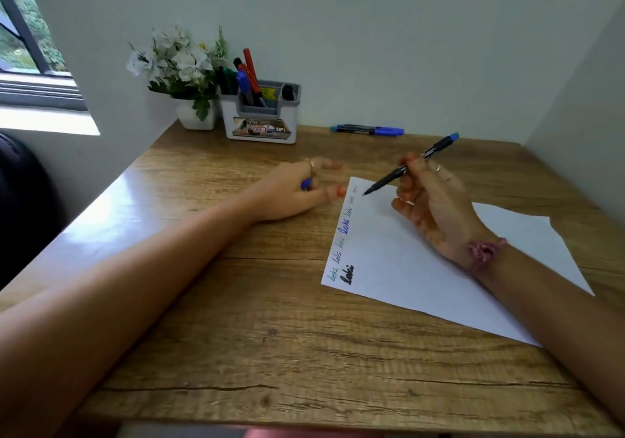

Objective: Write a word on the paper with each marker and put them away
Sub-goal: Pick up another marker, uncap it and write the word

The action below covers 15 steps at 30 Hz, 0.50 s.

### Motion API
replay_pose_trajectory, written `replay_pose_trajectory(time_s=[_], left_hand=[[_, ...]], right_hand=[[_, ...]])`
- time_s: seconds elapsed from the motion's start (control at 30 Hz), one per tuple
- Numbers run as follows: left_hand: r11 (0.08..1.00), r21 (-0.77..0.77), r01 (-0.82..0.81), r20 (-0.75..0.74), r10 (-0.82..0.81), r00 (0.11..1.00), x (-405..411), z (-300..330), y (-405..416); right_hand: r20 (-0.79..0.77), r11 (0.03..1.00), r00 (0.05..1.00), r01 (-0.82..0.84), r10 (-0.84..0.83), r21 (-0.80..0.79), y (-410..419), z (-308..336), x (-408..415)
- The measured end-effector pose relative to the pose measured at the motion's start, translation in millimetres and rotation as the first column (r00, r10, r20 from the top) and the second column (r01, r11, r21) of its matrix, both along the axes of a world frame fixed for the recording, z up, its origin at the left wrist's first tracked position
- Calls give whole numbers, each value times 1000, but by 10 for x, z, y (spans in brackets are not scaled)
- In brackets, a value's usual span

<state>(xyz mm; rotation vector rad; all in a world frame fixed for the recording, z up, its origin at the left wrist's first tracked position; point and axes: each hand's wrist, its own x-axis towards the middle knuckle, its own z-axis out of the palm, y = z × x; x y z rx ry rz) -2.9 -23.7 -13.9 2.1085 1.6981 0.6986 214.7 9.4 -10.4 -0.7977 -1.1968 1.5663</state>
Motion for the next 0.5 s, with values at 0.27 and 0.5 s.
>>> replay_pose_trajectory(time_s=[0.27, 0.5], left_hand=[[966, -32, 258, -304, -255, 918, -49, -61, -13], [960, -33, 279, -293, -276, 915, -64, -89, 51]], right_hand=[[250, 953, 944, -260, 216, 158, -27, -131, -3], [514, 800, 741, -578, 433, 159, -10, 2, -13]])
